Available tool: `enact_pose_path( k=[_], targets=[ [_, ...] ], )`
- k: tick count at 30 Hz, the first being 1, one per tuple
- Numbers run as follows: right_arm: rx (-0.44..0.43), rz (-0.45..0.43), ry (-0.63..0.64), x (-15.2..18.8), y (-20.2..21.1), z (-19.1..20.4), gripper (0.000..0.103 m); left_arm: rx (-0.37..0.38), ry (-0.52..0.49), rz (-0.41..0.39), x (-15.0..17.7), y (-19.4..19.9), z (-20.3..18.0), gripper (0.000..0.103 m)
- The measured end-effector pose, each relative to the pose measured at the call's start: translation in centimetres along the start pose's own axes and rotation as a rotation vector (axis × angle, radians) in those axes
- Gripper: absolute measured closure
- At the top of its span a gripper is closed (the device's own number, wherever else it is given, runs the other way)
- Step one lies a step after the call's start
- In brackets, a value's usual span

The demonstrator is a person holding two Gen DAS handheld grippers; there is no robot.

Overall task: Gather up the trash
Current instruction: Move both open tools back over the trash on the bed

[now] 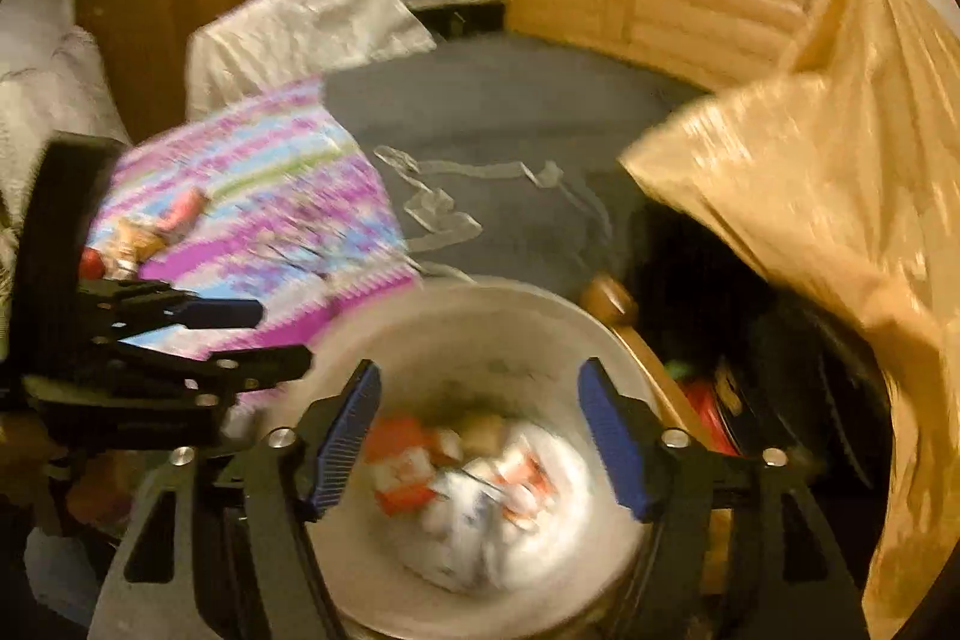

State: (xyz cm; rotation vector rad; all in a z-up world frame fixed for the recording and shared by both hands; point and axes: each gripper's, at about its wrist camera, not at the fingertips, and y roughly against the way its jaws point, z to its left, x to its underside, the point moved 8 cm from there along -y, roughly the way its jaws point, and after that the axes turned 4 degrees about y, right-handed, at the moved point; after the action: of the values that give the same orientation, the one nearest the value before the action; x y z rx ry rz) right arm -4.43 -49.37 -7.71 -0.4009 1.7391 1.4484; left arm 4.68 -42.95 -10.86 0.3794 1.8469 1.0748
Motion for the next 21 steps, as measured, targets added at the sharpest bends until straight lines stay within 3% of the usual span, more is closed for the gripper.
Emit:
enact_pose_path(
  k=[7, 9, 13, 18, 21],
  targets=[
    [-0.13, -0.177, 0.132, -4.8, 1.7, 11.5, 0.011, -0.172, 0.092, -0.139, 1.4, 6.8, 9.6, 0.043],
    [-0.17, -0.208, 0.165, -5.8, 1.3, 14.8, 0.007, -0.223, 0.144, -0.168, 2.6, 8.8, 13.3, 0.038],
    [-0.255, -0.224, 0.221, -7.0, -1.0, 22.0, 0.005, -0.355, 0.265, -0.215, 5.6, 12.6, 21.1, 0.027],
    [-0.337, -0.229, 0.286, -7.8, -3.6, 30.0, 0.005, -0.512, 0.428, -0.226, 10.8, 16.6, 31.2, 0.027],
    [-0.372, -0.252, 0.317, -8.2, -4.5, 33.8, 0.005, -0.567, 0.532, -0.224, 13.9, 18.3, 36.3, 0.026]
  ],
)
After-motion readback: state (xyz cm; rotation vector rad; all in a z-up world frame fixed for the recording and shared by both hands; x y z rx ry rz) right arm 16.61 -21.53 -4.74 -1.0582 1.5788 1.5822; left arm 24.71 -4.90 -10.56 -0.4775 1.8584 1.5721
